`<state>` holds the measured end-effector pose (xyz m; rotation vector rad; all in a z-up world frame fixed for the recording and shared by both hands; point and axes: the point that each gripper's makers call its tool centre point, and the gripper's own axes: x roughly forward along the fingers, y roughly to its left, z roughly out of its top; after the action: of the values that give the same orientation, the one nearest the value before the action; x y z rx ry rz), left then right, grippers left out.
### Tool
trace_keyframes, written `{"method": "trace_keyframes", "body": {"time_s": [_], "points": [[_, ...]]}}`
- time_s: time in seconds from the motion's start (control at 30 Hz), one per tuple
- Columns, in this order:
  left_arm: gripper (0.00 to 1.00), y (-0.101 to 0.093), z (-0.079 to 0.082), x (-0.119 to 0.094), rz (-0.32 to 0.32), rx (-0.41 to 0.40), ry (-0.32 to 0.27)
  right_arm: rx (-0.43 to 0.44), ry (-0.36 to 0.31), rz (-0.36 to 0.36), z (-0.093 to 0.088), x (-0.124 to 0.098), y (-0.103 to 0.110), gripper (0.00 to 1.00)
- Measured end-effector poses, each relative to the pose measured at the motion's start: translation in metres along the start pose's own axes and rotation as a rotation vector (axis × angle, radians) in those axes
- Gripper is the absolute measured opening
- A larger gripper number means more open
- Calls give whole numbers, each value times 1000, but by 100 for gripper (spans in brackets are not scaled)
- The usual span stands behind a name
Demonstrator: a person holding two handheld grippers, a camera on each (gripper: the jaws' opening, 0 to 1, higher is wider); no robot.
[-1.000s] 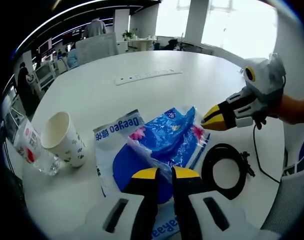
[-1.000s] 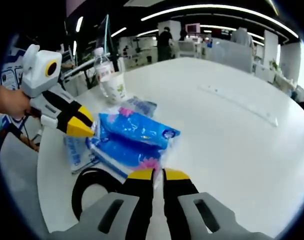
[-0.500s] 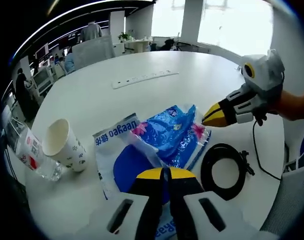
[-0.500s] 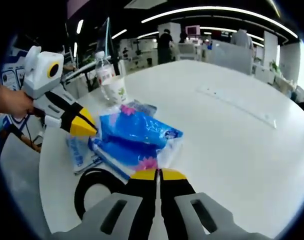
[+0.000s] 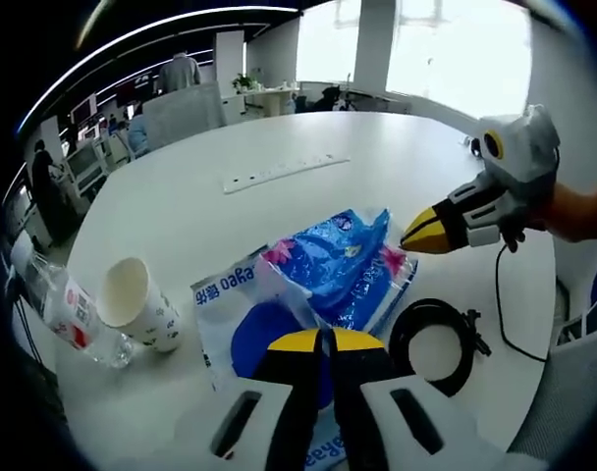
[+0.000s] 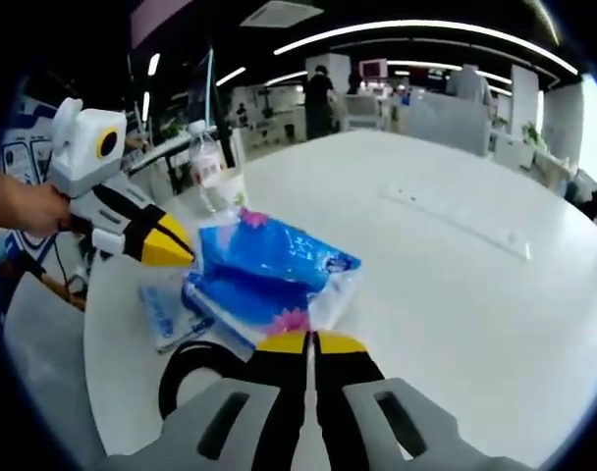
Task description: Arrange the tabletop items into an orderly group along one side of the table until the central work area is clear of visible clutter.
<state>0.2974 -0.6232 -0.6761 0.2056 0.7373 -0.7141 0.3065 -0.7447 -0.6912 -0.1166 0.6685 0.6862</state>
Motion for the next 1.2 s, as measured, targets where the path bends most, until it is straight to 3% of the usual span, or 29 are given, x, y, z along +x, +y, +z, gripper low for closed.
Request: {"method": "trace_keyframes", "body": {"time_s": [0.63, 1.2], "points": [[2, -6, 19, -15, 5, 35, -33, -9, -31, -15, 19, -17, 1, 0], [2, -19, 44, -30, 3, 97, -69, -3, -69, -48, 39, -46, 0, 0]]}}
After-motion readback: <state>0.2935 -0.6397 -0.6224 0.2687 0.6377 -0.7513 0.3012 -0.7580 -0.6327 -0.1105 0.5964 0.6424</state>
